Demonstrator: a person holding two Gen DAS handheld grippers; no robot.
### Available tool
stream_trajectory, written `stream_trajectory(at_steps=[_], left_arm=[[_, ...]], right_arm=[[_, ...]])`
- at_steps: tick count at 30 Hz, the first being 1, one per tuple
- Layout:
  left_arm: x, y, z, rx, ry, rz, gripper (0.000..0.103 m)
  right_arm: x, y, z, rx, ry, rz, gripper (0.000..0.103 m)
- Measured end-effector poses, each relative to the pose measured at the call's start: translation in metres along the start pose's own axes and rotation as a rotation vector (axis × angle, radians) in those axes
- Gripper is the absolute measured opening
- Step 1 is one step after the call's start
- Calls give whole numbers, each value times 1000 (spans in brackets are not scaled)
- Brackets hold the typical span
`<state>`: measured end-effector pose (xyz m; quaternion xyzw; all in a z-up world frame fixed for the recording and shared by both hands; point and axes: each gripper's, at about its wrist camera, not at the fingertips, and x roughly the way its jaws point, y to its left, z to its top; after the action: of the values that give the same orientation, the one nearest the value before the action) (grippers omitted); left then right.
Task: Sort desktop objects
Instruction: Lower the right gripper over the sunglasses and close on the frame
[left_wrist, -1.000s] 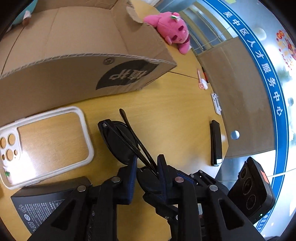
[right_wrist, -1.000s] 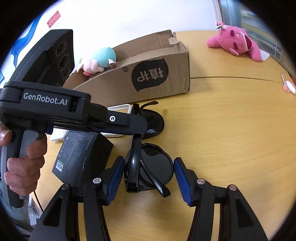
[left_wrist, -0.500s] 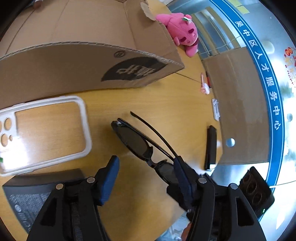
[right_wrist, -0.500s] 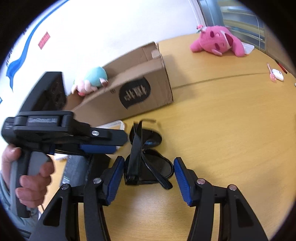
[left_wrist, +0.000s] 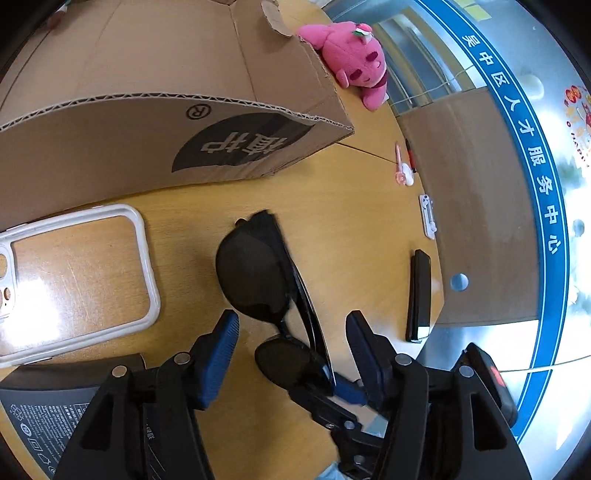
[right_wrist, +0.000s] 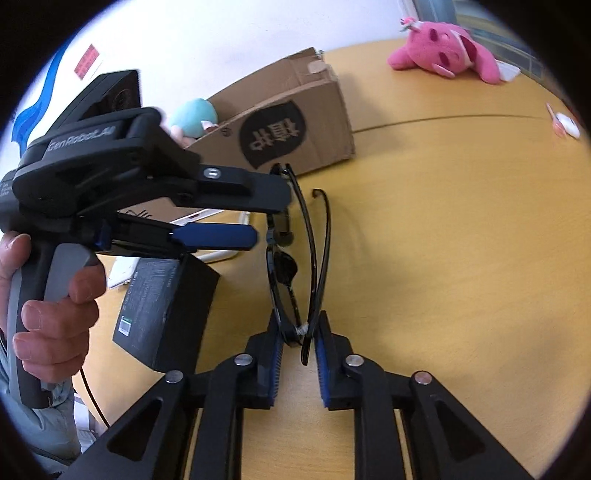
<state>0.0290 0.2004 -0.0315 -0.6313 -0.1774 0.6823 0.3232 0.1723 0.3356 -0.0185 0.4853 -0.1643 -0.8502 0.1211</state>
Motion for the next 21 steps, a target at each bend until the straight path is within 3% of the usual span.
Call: stream_trajectory(at_steps=[1,3,6,13,14,15,16,21], left_arm=[[2,-1,0,6,0,7,63],[4,-3,-1,13,-2,16,62],[7,-3,1,4,-2,25,62],[12,-5,1,-5,2,31,62],[13,-5,2,-6,2,28,62],[13,-5,2,-7,1,27,62],[13,-5,1,-9,-1,24,62],[12,-3,0,-9,-7,4,62]], right_arm=[[-2,-2,0,1,0,-3,29],[-10,-6,1,0,-14,-23,58],[-15,-7,6,-23,-24,-34,76],[19,-15,31,-18,50,-15,74],[22,-8,31,-71,43,-55,67],[25,-2,30,-114,53,-96,50],[25,3,28,-141,54,-124,42],[19,-2,23,-89,23,-111,35]])
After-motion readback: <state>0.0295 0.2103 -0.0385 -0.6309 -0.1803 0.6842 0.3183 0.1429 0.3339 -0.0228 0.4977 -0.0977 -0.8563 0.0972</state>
